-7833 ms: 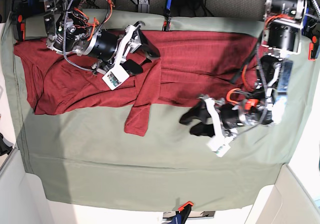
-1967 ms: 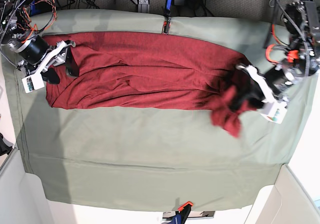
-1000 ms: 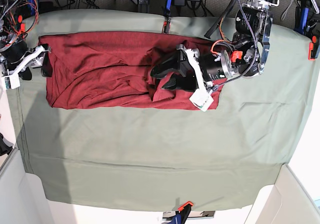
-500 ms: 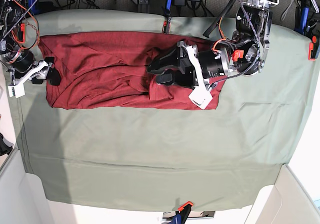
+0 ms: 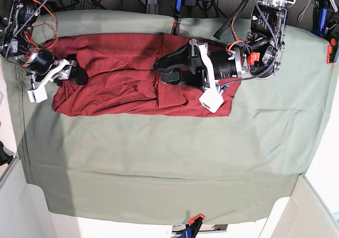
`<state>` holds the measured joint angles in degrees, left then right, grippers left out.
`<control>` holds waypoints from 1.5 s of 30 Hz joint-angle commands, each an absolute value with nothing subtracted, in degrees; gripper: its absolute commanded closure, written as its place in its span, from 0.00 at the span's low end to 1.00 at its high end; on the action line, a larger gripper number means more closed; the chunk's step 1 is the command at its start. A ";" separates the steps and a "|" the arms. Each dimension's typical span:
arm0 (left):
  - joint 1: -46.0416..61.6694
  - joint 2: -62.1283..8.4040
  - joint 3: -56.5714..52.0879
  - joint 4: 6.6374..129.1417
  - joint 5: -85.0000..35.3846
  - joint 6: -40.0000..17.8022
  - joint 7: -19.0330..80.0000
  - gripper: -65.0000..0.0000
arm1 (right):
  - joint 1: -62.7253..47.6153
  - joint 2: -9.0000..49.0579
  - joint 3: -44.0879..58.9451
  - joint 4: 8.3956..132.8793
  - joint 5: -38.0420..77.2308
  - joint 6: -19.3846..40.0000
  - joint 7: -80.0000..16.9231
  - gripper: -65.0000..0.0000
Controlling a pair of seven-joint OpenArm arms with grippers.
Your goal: Fold the T-shirt properly
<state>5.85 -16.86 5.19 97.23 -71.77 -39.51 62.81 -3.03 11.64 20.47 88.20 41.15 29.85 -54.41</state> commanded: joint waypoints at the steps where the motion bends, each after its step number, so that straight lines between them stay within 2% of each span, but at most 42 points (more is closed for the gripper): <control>1: 5.10 -17.17 4.95 98.24 -72.82 -40.00 61.52 0.44 | -2.57 11.51 20.32 89.43 41.87 30.33 -54.68 0.32; 9: 5.06 -17.15 3.20 98.24 -72.20 -40.00 60.62 0.44 | -2.57 8.36 19.29 89.36 35.29 30.22 -51.83 0.32; 10: 5.06 -17.15 2.52 98.26 -72.20 -40.00 60.27 0.44 | -2.57 8.38 18.87 89.34 34.33 30.22 -51.18 0.39; 11: 5.06 -17.15 1.69 98.26 -72.23 -40.00 60.18 0.44 | -2.55 8.38 18.50 89.34 33.30 30.22 -50.52 0.51; 13: 5.04 -17.15 -0.32 98.26 -72.42 -40.00 60.18 0.44 | -2.57 8.38 17.78 89.34 31.90 30.22 -49.69 0.82; 14: 5.04 -17.15 -1.48 98.26 -72.64 -40.00 60.18 0.44 | -2.55 8.38 17.50 89.34 31.90 30.26 -49.45 0.94; 15: 5.04 -17.15 -2.70 98.26 -72.66 -40.00 60.16 0.44 | -2.55 8.38 17.28 89.34 31.92 30.26 -49.28 1.00; 21: 5.08 -17.50 -10.70 98.26 -72.64 -40.00 60.18 0.44 | -2.44 9.47 18.22 89.36 31.16 30.46 -45.84 1.00; 27: 5.13 -21.34 -17.65 98.26 -72.77 -40.00 60.20 0.44 | -2.20 13.69 25.93 89.36 30.89 30.46 -43.48 1.00; 33: 5.39 -24.56 -19.66 98.26 -73.56 -40.00 60.25 0.44 | -2.24 19.68 32.45 89.38 34.35 30.46 -44.05 1.00; 36: 6.31 -24.62 -19.66 98.26 -73.54 -40.00 60.25 0.44 | -2.24 20.62 33.80 91.00 38.15 31.40 -46.17 1.00; 40: 7.42 -24.62 -19.64 98.26 -73.54 -40.00 60.23 0.44 | -2.26 17.91 32.62 98.30 42.81 33.04 -49.47 1.00; 45: 7.97 -24.64 -19.64 98.26 -73.49 -40.00 60.25 0.44 | -2.76 8.73 24.18 109.78 42.39 32.99 -51.46 1.00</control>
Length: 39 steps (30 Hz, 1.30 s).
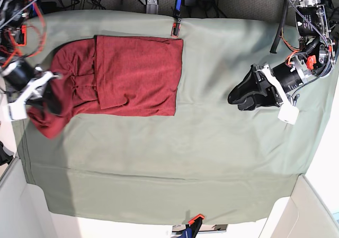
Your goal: Fold the T-shirt properly
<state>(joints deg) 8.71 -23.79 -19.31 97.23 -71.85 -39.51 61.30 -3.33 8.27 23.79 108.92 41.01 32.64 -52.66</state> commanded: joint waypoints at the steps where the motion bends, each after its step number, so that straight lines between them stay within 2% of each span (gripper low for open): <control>1: 7.97 -24.64 -19.64 98.26 -73.49 -40.00 60.25 0.44 | -2.90 6.57 21.63 110.76 41.56 32.97 -51.42 1.00; 6: 8.34 -24.91 -19.62 98.26 -73.49 -40.00 60.25 0.44 | -4.01 -1.89 8.93 110.04 32.84 31.64 -50.76 1.00; 9: 8.58 -24.93 -19.64 98.26 -73.52 -40.00 60.23 0.44 | -4.36 -3.68 3.64 107.74 28.56 31.07 -49.71 1.00; 10: 8.60 -24.93 -19.62 98.26 -73.58 -40.00 60.23 0.44 | -4.34 -3.68 2.31 106.83 28.45 31.09 -49.63 0.97; 13: 8.78 -24.93 -19.64 98.26 -73.54 -40.00 60.23 0.44 | -4.32 -3.68 -1.41 104.66 28.88 31.07 -48.97 0.55; 14: 8.78 -24.93 -19.62 98.26 -73.56 -40.00 60.23 0.44 | -4.32 -3.68 -2.74 104.33 30.00 31.11 -48.80 0.47; 15: 8.75 -24.95 -19.64 98.26 -73.54 -40.00 60.23 0.44 | -4.32 -3.68 -4.19 104.22 31.46 31.27 -48.90 0.44; 19: 8.75 -24.93 -19.64 98.26 -74.24 -40.00 60.25 0.44 | -4.32 -3.68 -11.68 104.25 35.24 31.42 -49.36 0.45; 25: 8.75 -24.93 -19.64 98.26 -74.81 -40.00 60.25 0.44 | -4.32 -4.16 -21.98 104.42 33.74 31.92 -49.93 0.45; 30: 8.75 -24.93 -19.64 98.26 -74.81 -40.00 60.27 0.44 | -4.29 -4.91 -23.07 104.79 32.05 31.92 -49.89 0.45; 35: 8.78 -24.93 -19.62 98.28 -77.69 -40.00 62.39 0.45 | -4.29 -4.89 -20.27 107.70 25.32 31.44 -49.32 0.45; 36: 8.91 -24.95 -19.49 98.41 -79.02 -40.00 63.33 0.46 | -4.27 -4.89 -18.98 108.36 24.23 31.22 -48.56 0.45; 37: 9.23 -24.93 -19.38 99.00 -79.96 -40.00 63.72 0.52 | -4.25 -4.86 -17.45 108.81 23.20 31.22 -47.42 0.48; 38: 9.80 -24.95 -19.05 100.14 -80.68 -40.00 63.72 0.61 | -4.12 -4.69 -15.77 109.10 22.22 31.22 -46.17 0.57; 39: 10.52 -24.93 -18.50 101.78 -81.38 -40.00 63.70 0.73 | -3.64 -4.56 -13.80 109.19 21.10 31.20 -45.32 0.69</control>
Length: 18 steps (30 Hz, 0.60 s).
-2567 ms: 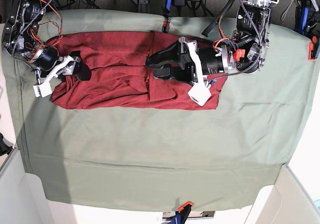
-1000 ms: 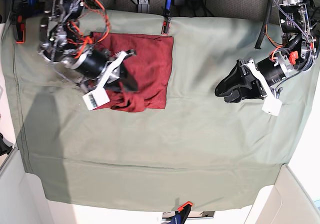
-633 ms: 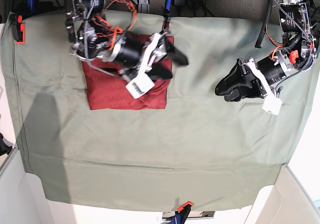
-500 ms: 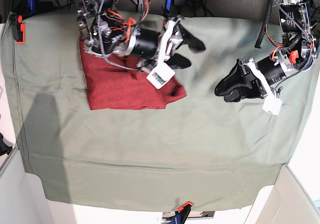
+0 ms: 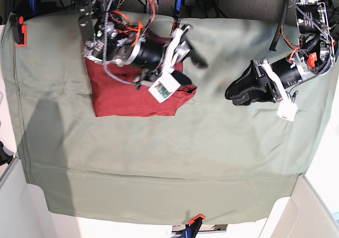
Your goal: Fold the T-shirt properly
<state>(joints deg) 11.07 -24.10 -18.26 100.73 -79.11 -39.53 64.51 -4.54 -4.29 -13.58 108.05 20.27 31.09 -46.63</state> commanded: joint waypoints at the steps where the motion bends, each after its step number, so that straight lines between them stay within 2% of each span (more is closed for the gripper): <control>1: 11.25 -24.93 -17.50 103.74 -81.65 -40.00 63.70 0.83 | -3.07 -4.58 -11.62 109.19 19.62 31.20 -45.19 0.85; 2: 12.03 -24.93 -16.03 105.97 -81.60 -40.00 63.66 0.93 | -2.28 -4.56 -9.28 109.19 18.20 31.16 -45.15 1.00; 3: 12.88 -24.93 -14.15 108.33 -81.28 -40.00 63.66 0.99 | -1.34 -4.40 -6.85 109.19 16.78 31.07 -44.97 1.00; 7: 15.94 -24.86 -4.03 115.50 -69.04 -40.00 57.58 1.00 | 2.55 -2.26 2.46 109.06 15.40 29.47 -44.75 1.00; 12: 15.05 -24.58 7.62 115.22 -47.88 -40.00 48.84 1.00 | 4.73 1.48 10.96 105.34 15.44 28.27 -42.35 1.00; 18: 13.67 -24.21 16.71 113.32 -46.68 -40.00 47.83 1.00 | 8.36 4.49 12.25 95.02 15.44 28.29 -39.81 1.00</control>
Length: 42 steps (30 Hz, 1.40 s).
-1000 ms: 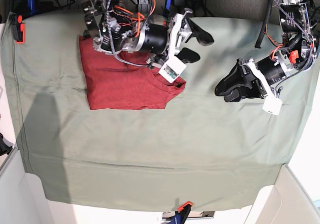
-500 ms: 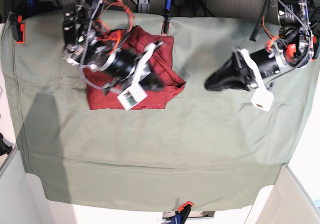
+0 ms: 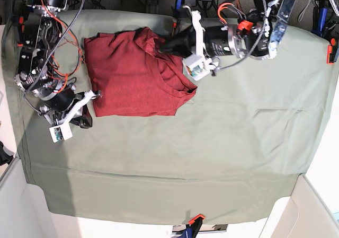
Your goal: Fold the T-shirt properly
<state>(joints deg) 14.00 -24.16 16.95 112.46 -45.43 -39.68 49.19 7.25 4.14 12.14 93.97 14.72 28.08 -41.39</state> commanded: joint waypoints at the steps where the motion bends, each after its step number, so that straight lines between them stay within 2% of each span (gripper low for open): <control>1: 13.65 -23.62 18.39 113.32 -46.26 -40.00 47.90 1.00 | 9.15 4.62 12.25 93.12 15.46 28.29 -39.55 1.00; 4: 13.39 -20.95 22.41 113.32 -42.96 -40.00 47.79 1.00 | 11.18 4.78 12.25 88.18 15.49 28.32 -38.98 1.00; 9: 11.49 -17.47 22.41 113.27 -42.37 -40.00 47.79 1.00 | 14.02 4.75 12.25 83.00 15.68 28.36 -38.98 1.00; 15: 11.29 -17.47 22.41 112.05 -40.91 -40.00 47.79 1.00 | 14.48 4.75 12.25 81.23 15.68 28.34 -38.85 1.00; 24: 8.54 -17.65 21.12 100.44 -35.09 -40.00 42.00 1.00 | 14.57 4.75 12.25 81.19 16.53 28.36 -38.81 1.00; 37: 6.74 -30.28 20.97 98.50 -35.51 -40.00 44.60 1.00 | 14.46 4.78 12.25 81.19 16.51 28.51 -39.22 1.00; 42: 6.66 -31.62 20.97 98.56 -38.41 -40.00 44.84 1.00 | 14.48 4.75 12.25 81.19 16.56 28.51 -39.18 1.00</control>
